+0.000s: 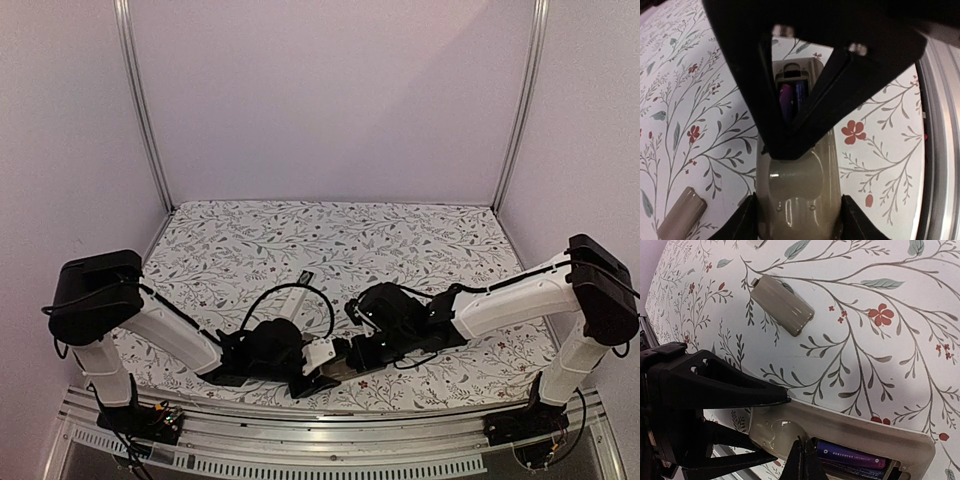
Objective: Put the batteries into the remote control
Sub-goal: Load the battery into the battery compartment.
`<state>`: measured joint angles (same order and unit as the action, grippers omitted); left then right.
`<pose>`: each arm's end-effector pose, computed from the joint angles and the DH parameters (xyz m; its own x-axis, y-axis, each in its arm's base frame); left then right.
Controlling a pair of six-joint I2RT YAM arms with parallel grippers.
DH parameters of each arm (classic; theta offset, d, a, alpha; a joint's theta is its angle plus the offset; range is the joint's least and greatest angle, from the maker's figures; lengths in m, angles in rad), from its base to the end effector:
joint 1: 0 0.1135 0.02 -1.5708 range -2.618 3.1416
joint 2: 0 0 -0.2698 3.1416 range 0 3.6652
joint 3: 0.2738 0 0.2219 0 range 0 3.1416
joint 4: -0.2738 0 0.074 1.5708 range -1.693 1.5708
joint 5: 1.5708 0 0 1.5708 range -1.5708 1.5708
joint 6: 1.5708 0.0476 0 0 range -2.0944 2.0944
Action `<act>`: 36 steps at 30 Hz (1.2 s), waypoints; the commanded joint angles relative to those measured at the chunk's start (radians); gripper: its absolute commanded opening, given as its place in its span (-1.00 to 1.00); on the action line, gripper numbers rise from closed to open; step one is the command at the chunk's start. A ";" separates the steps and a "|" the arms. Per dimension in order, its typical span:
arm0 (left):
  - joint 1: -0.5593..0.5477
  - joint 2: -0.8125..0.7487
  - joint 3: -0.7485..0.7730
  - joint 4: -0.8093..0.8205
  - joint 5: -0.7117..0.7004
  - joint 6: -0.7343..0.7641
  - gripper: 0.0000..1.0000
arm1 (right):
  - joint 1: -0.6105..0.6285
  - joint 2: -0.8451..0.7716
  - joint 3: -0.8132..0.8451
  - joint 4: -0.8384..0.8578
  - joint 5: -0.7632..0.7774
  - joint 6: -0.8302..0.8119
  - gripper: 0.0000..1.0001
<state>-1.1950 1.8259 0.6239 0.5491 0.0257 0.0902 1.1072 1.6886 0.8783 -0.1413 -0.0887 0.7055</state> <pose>0.1154 -0.2959 0.1231 -0.1376 0.5941 -0.7925 0.9537 0.2956 0.0560 0.1361 0.2818 0.1691 -0.8698 -0.2955 -0.3951 -0.4596 0.7764 0.4312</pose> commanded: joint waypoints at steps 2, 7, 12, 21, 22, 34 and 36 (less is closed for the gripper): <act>0.008 0.039 0.011 -0.056 0.027 0.031 -0.16 | -0.024 0.020 0.013 -0.002 -0.024 0.004 -1.00; 0.008 0.045 0.016 -0.063 0.027 0.031 -0.36 | -0.026 0.022 0.003 -0.028 -0.010 0.005 -1.00; 0.009 0.042 0.011 -0.062 0.032 0.031 -0.59 | -0.031 0.009 -0.011 -0.063 0.010 0.004 -1.00; 0.012 0.025 -0.015 -0.069 0.018 0.026 -1.00 | -0.052 -0.013 -0.036 -0.147 0.009 0.018 -1.00; 0.012 0.024 -0.016 -0.068 0.017 0.025 -1.00 | -0.056 -0.013 -0.041 -0.151 0.006 0.019 -1.00; 0.011 0.031 -0.007 -0.077 0.017 0.025 -1.00 | -0.061 0.000 0.057 -0.137 -0.111 -0.077 -1.00; 0.012 0.033 -0.006 -0.078 0.016 0.027 -1.00 | -0.061 -0.025 0.072 -0.136 -0.116 -0.098 -1.00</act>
<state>-1.1881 1.8339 0.6331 0.5488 0.0441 0.1013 1.0523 1.6779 0.8997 -0.2489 -0.1635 0.6685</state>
